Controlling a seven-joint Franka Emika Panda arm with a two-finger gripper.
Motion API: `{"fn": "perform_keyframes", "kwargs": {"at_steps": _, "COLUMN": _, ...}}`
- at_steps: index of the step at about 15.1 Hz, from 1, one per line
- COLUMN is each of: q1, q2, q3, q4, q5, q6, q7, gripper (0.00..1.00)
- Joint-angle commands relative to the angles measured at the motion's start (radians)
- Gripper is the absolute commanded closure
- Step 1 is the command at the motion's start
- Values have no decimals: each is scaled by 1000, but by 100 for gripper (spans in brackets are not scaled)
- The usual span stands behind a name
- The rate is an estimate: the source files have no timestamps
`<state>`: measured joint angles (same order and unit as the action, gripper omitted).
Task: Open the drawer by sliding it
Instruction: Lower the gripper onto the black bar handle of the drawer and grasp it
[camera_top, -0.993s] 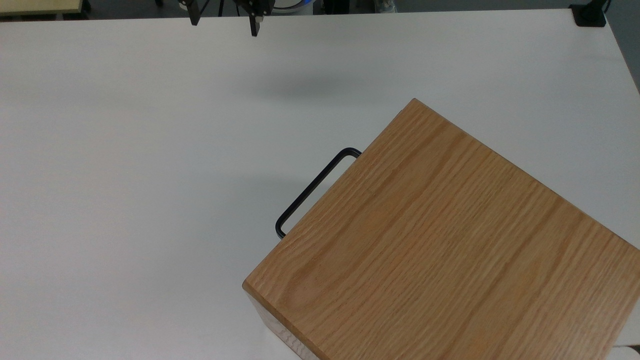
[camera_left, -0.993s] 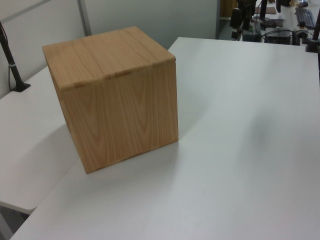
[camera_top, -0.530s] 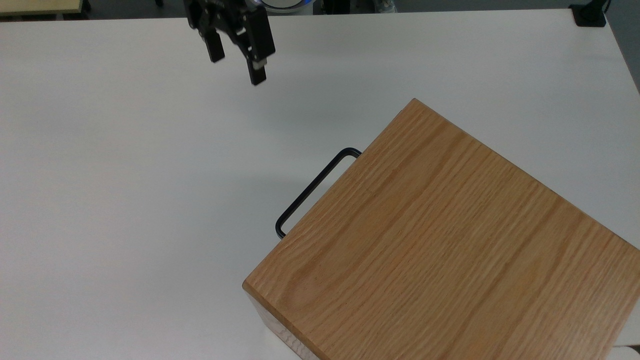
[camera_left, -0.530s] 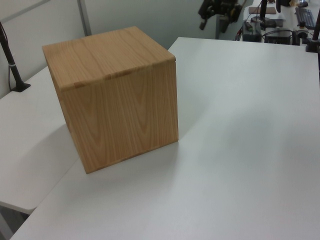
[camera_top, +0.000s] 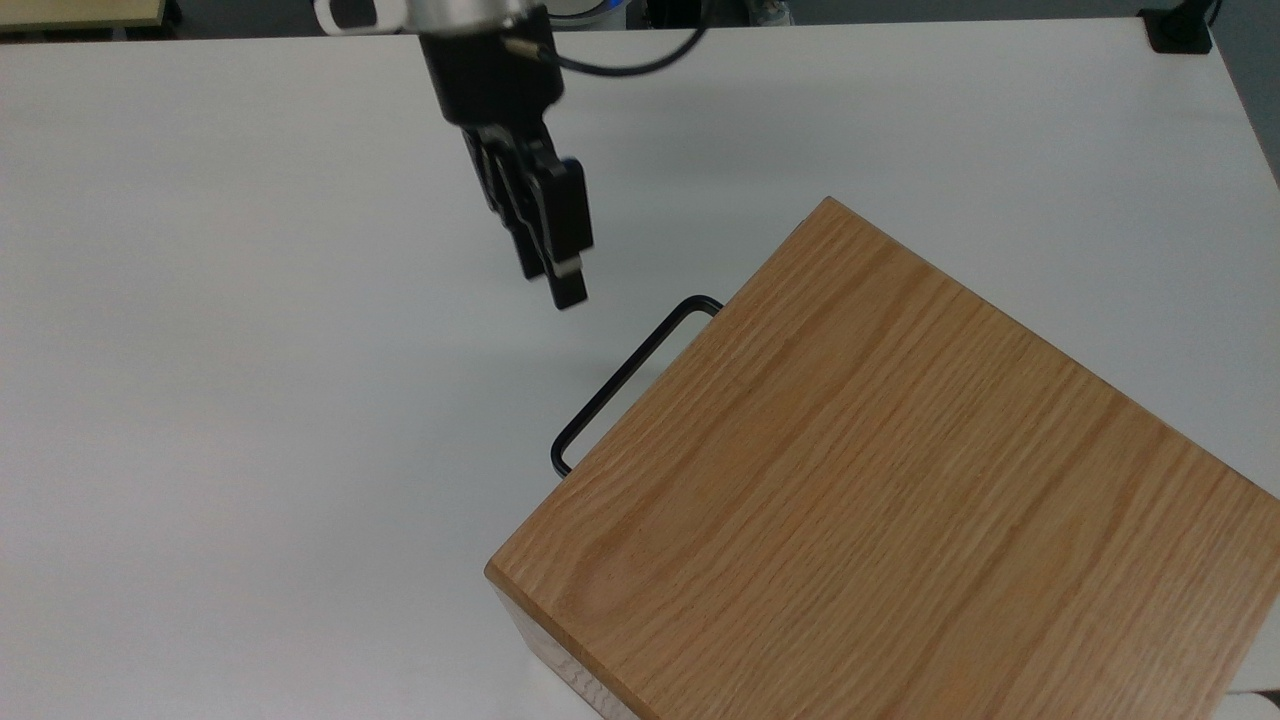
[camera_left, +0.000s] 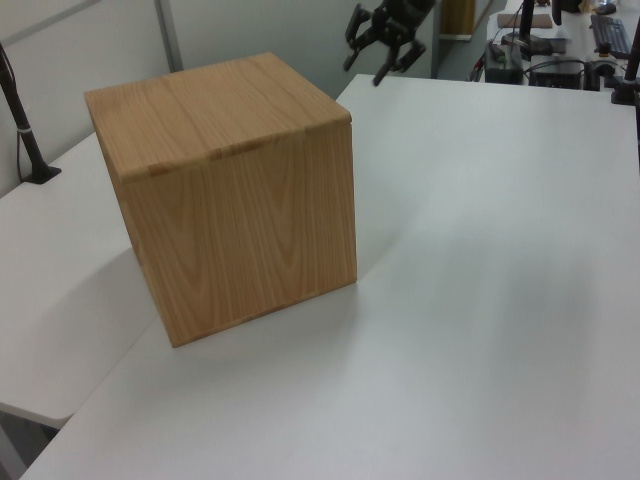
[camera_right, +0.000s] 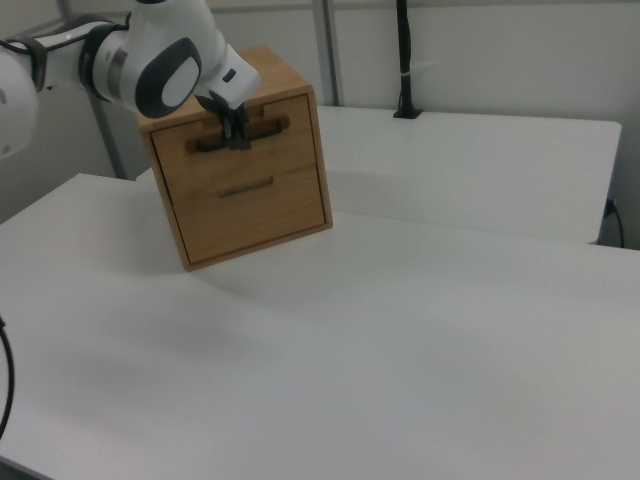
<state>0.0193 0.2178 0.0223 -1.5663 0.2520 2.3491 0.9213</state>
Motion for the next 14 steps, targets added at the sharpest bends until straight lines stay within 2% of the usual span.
{"fn": "perform_keyframes", "kwargs": {"at_steps": 1, "q1": 7, "q2": 109, "q3": 30, "q4": 106, "q5": 21, "q6": 38, "q7": 18, "gripper": 54}}
{"fn": "perform_keyframes", "kwargs": {"at_steps": 5, "q1": 5, "q2": 155, "q3": 56, "q4": 114, "q5": 20, "q6": 127, "q7": 18, "gripper": 55}}
{"fn": "perform_keyframes", "kwargs": {"at_steps": 9, "q1": 10, "q2": 179, "q3": 61, "q4": 118, "q5": 13, "q6": 136, "q7": -4, "gripper": 55}}
{"fn": "perform_keyframes", "kwargs": {"at_steps": 11, "q1": 10, "q2": 189, "q3": 61, "q4": 117, "q5": 12, "q6": 136, "q7": -25, "gripper": 65}}
{"fn": "perform_keyframes", "kwargs": {"at_steps": 12, "q1": 10, "q2": 189, "q3": 61, "q4": 115, "q5": 13, "q6": 136, "q7": -39, "gripper": 75}}
{"fn": "perform_keyframes", "kwargs": {"at_steps": 13, "q1": 10, "q2": 189, "q3": 61, "q4": 114, "q5": 13, "q6": 136, "q7": -41, "gripper": 82}}
{"fn": "perform_keyframes", "kwargs": {"at_steps": 14, "q1": 10, "q2": 187, "q3": 61, "q4": 114, "q5": 13, "q6": 136, "q7": -42, "gripper": 85}}
